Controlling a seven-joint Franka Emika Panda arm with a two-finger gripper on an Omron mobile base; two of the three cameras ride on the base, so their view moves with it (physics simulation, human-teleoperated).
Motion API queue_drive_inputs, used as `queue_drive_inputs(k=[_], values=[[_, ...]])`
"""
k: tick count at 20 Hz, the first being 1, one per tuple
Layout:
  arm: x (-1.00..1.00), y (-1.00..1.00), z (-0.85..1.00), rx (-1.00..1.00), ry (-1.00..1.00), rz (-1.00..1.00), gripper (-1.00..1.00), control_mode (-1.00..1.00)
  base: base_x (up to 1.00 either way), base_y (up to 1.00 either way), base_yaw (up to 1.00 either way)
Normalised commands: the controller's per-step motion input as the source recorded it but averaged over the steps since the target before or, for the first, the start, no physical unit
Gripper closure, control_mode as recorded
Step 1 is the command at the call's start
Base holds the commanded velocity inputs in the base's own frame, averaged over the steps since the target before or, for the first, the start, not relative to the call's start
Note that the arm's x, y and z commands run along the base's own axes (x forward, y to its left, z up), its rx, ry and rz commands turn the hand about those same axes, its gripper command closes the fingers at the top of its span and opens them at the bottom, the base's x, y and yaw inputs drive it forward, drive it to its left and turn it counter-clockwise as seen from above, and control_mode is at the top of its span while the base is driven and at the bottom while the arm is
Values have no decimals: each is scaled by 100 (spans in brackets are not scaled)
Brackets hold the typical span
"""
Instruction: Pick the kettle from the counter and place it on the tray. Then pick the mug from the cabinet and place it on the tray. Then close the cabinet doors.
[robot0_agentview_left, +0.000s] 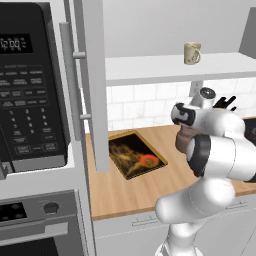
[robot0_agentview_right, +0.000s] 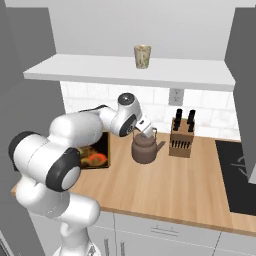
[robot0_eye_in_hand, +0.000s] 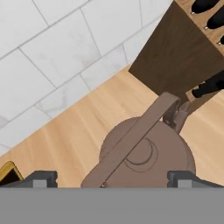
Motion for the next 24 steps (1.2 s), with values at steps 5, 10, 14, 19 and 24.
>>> queue_drive_inputs(k=[5,10,14,19,24], values=[[19,-12,-13,0,2,-1,-100,-100,0,0,0],[10,-13,-18,0,2,0,-100,-100,0,0,0],[6,-2,-13,0,0,0,-100,-100,0,0,0],[4,0,-14,0,0,0,-100,-100,0,0,0],[1,0,-11,1,0,0,100,-100,0,0,0]])
